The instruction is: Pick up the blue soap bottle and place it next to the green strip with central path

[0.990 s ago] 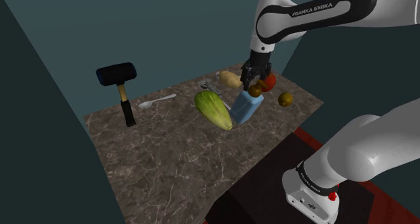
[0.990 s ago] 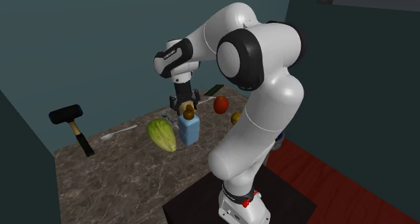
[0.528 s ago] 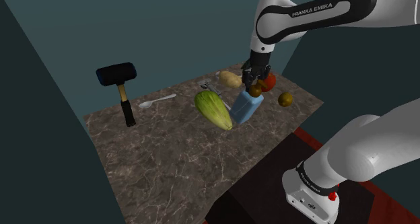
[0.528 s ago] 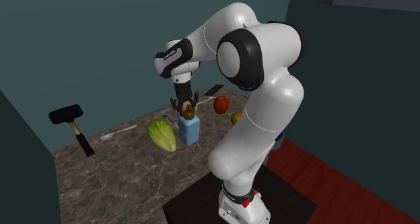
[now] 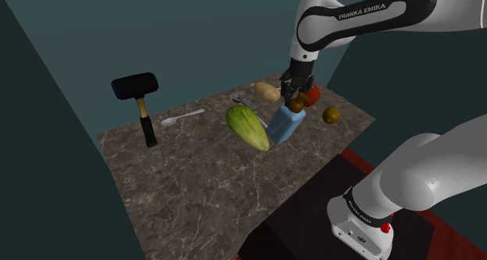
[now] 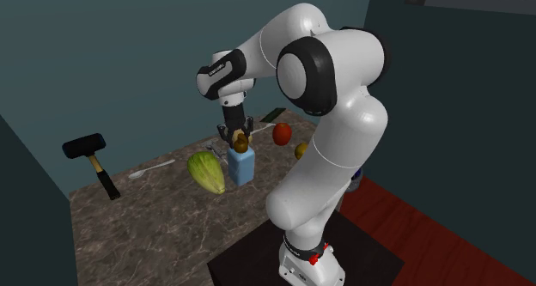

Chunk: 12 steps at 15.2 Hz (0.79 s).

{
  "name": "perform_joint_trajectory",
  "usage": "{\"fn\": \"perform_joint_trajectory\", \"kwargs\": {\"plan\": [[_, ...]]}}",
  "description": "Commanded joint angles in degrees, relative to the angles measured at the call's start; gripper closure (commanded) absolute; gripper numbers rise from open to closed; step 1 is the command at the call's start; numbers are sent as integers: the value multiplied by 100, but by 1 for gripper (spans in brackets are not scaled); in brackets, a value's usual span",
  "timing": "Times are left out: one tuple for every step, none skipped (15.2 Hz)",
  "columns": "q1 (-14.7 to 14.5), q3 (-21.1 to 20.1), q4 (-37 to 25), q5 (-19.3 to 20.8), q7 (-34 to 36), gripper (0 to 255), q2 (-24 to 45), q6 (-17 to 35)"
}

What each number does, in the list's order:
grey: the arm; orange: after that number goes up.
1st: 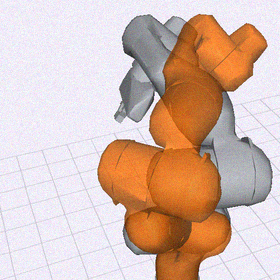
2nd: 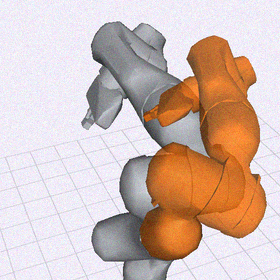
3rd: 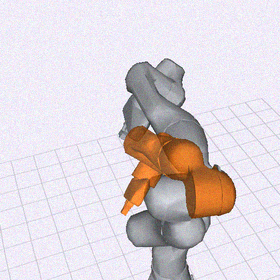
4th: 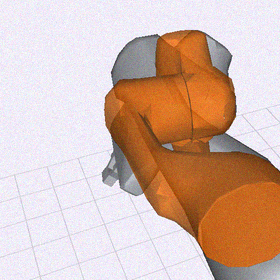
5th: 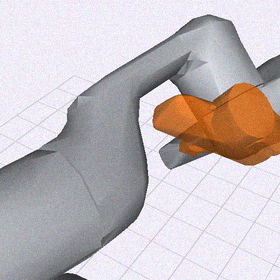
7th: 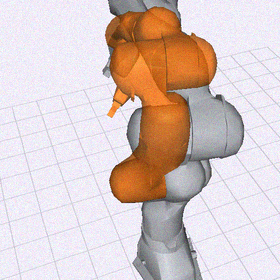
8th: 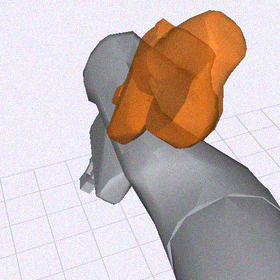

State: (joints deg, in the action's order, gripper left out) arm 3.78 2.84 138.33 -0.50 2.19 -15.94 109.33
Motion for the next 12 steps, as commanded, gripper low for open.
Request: {"fn": "perform_joint_trajectory", "kwargs": {"plan": [[0,-1,-47,2,3,255,-33,-82],[0,-2,-96,3,6,255,-67,-165],[0,-3,-148,4,8,255,-96,-246],[1,-4,-201,5,10,255,-126,-328],[1,-5,-254,6,13,255,-154,-410],[1,-6,-309,7,15,255,-180,-491],[1,-7,-364,7,17,255,-206,-572],[1,-8,-421,8,19,255,-229,-653],[1,-9,-479,9,21,255,-252,-733],[1,-10,-538,9,23,255,-273,-813],[0,-11,-598,9,25,255,-293,-893],[0,-12,-660,10,27,255,-311,-972]]}}
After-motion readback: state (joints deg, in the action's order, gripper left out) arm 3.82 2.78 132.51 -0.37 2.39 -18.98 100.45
